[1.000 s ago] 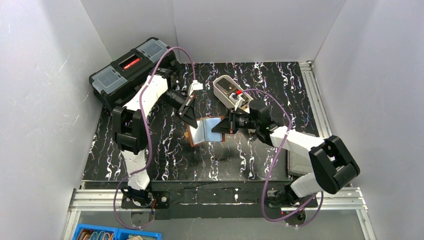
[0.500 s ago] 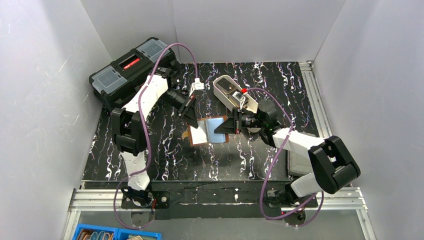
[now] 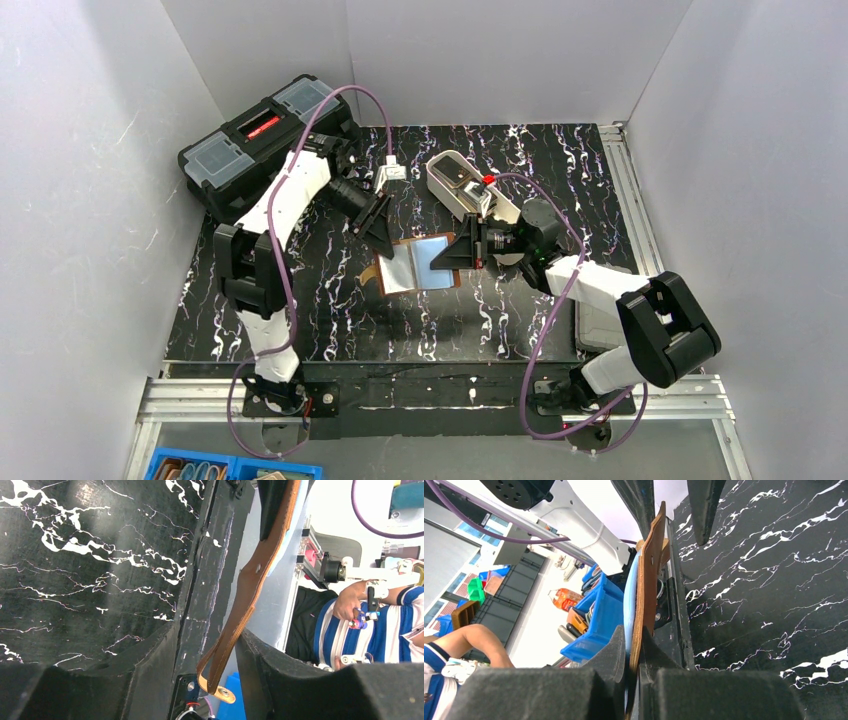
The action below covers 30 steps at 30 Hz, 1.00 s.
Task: Put the credit cards into the card holder
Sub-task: Open the card holder.
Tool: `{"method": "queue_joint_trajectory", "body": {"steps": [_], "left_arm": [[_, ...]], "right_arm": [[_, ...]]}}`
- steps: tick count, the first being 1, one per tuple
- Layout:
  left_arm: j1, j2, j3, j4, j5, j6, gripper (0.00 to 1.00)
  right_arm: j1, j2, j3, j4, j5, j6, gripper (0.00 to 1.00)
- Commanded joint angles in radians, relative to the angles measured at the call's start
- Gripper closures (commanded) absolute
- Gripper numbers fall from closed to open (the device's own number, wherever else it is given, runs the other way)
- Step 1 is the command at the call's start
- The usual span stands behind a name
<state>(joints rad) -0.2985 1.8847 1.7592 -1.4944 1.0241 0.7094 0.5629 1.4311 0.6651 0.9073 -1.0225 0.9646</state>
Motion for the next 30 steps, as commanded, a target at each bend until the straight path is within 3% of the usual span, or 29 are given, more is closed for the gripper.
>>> {"method": "queue_joint_trajectory", "body": {"steps": [1, 5, 14, 30], "left_arm": [[-0.005, -0.079, -0.010, -0.053, 0.025, 0.019, 0.55], [-0.005, -0.090, -0.042, -0.022, -0.004, 0.010, 0.54], [-0.021, -0.142, -0.078, 0.306, -0.114, -0.231, 0.55], [-0.047, -0.179, -0.062, 0.175, -0.059, -0.176, 0.56]], "right_arm": [[0.003, 0.002, 0.043, 0.091, -0.056, 0.026, 0.99], [0.002, 0.016, 0.047, 0.127, -0.061, 0.049, 0.99], [0.003, 0.033, 0.063, 0.174, -0.079, 0.092, 0.99], [-0.012, 0.046, 0.048, 0.135, -0.042, 0.072, 0.99]]}}
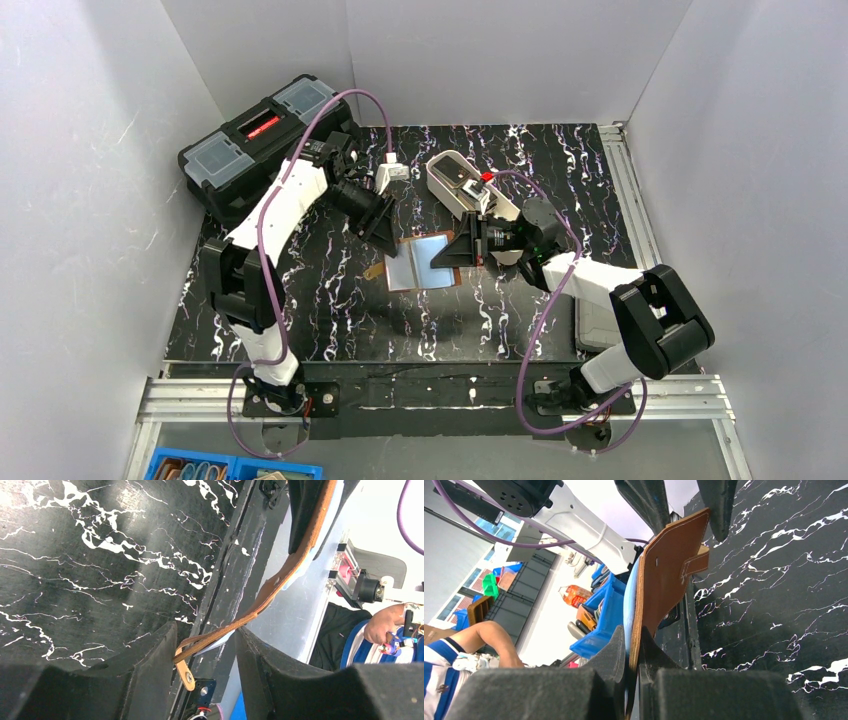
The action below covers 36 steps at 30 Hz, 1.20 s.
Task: Put the credit cards into the card holder
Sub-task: Open the card holder.
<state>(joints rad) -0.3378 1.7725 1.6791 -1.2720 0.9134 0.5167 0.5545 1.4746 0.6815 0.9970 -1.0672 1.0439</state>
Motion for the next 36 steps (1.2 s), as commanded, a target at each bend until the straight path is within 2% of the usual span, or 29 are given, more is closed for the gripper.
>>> {"method": "queue_joint_trajectory", "body": {"steps": [1, 6, 10, 27, 33, 36], "left_arm": [[-0.008, -0.067, 0.025, -0.055, 0.059, 0.018, 0.56], [-0.006, -0.076, 0.049, -0.132, 0.075, 0.066, 0.56], [0.005, -0.095, 0.013, -0.157, 0.061, 0.100, 0.56], [0.009, -0.098, 0.012, -0.149, 0.047, 0.094, 0.57], [0.010, -0.097, -0.010, -0.063, 0.007, 0.022, 0.61], [0.004, -0.096, -0.035, 0.020, -0.088, -0.037, 0.66]], "right_arm": [[-0.006, 0.004, 0.033, 0.034, 0.008, -0.012, 0.99], [-0.016, -0.017, 0.047, -0.107, 0.040, -0.118, 0.99], [-0.018, -0.042, 0.062, -0.227, 0.068, -0.198, 0.99], [-0.018, -0.052, 0.082, -0.261, 0.078, -0.205, 0.99], [-0.018, -0.061, 0.083, -0.267, 0.076, -0.205, 0.99], [-0.018, -0.065, 0.084, -0.270, 0.076, -0.205, 0.99]]}}
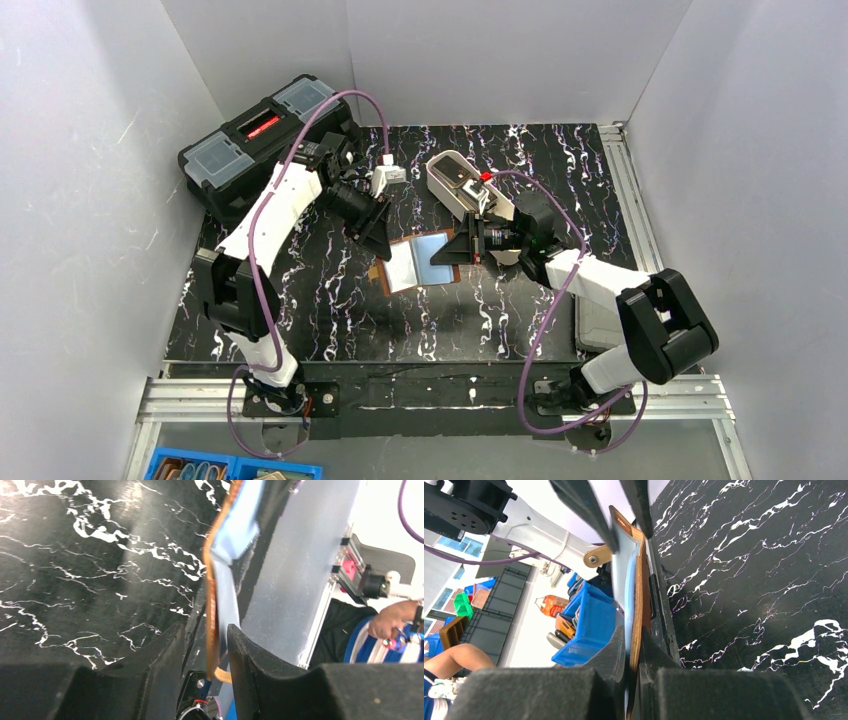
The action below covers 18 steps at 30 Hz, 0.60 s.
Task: Put the credit cards into the card holder
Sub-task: Open the card holder.
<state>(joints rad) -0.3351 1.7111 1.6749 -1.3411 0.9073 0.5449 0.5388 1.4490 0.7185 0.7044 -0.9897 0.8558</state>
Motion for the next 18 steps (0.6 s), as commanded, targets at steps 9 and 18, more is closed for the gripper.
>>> {"method": "queue_joint_trajectory", "body": {"steps": [9, 18], "left_arm": [[-0.008, -0.047, 0.015, 0.215, -0.171, -0.110, 0.63], [-0.077, -0.003, 0.105, 0.152, 0.014, -0.073, 0.59]], "right_arm": [[0.017, -0.070, 0.072, -0.096, 0.026, -0.098, 0.99], [0.039, -0.084, 0.092, -0.153, 0.038, -0.123, 0.99]]}}
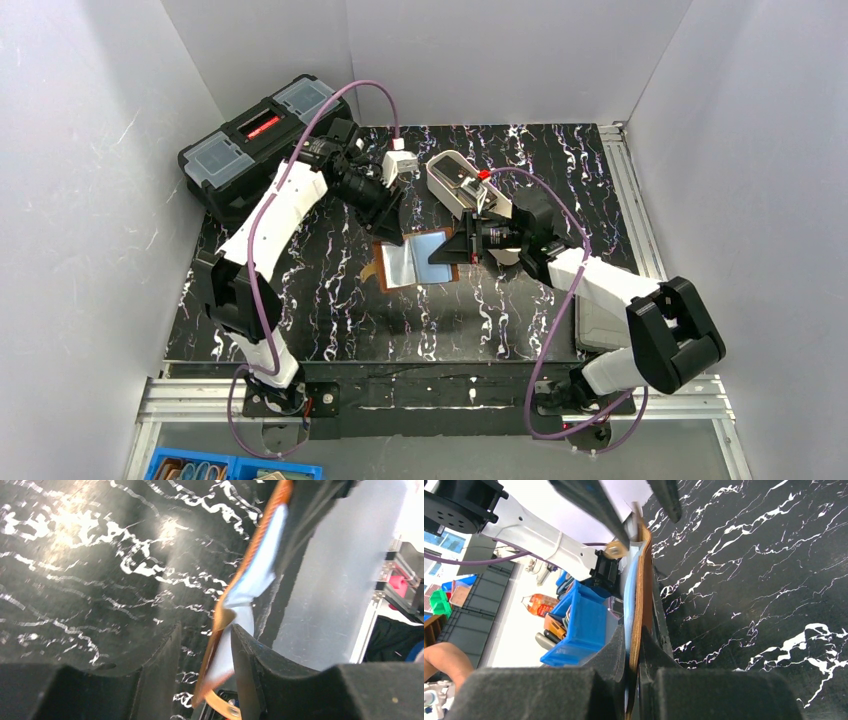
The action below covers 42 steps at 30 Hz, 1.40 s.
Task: Put the credit cards into the card holder
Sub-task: Open the card holder.
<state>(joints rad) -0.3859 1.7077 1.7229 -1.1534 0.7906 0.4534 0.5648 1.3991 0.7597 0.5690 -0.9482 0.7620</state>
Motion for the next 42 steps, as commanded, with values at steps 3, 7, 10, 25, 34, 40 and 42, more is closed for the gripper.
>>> {"method": "queue_joint_trajectory", "body": {"steps": [3, 7, 10, 25, 34, 40, 42], "left_arm": [[-0.029, 0.024, 0.085, -0.076, 0.195, 0.018, 0.59], [-0.030, 0.029, 0.081, -0.080, 0.198, 0.014, 0.59], [-0.030, 0.020, 0.072, -0.069, 0.163, 0.017, 0.59], [-0.068, -0.005, 0.002, 0.014, 0.202, -0.068, 0.59], [-0.065, -0.005, -0.009, -0.077, 0.181, 0.020, 0.83], [-0.051, -0.123, -0.234, 0.067, 0.006, 0.100, 0.63], [-0.052, -0.161, -0.292, 0.118, -0.069, 0.136, 0.62]], "right_arm": [[0.016, -0.046, 0.067, -0.074, 0.012, -0.064, 0.99], [0.021, -0.068, 0.076, -0.124, 0.025, -0.099, 0.99], [0.021, -0.080, 0.077, -0.140, 0.031, -0.107, 0.99], [0.051, -0.077, 0.129, -0.203, 0.040, -0.143, 0.99], [0.055, -0.065, 0.105, -0.198, 0.059, -0.125, 0.99], [0.055, -0.013, 0.123, -0.302, 0.082, -0.160, 0.99], [0.055, 0.006, 0.127, -0.329, 0.084, -0.170, 0.99]]}}
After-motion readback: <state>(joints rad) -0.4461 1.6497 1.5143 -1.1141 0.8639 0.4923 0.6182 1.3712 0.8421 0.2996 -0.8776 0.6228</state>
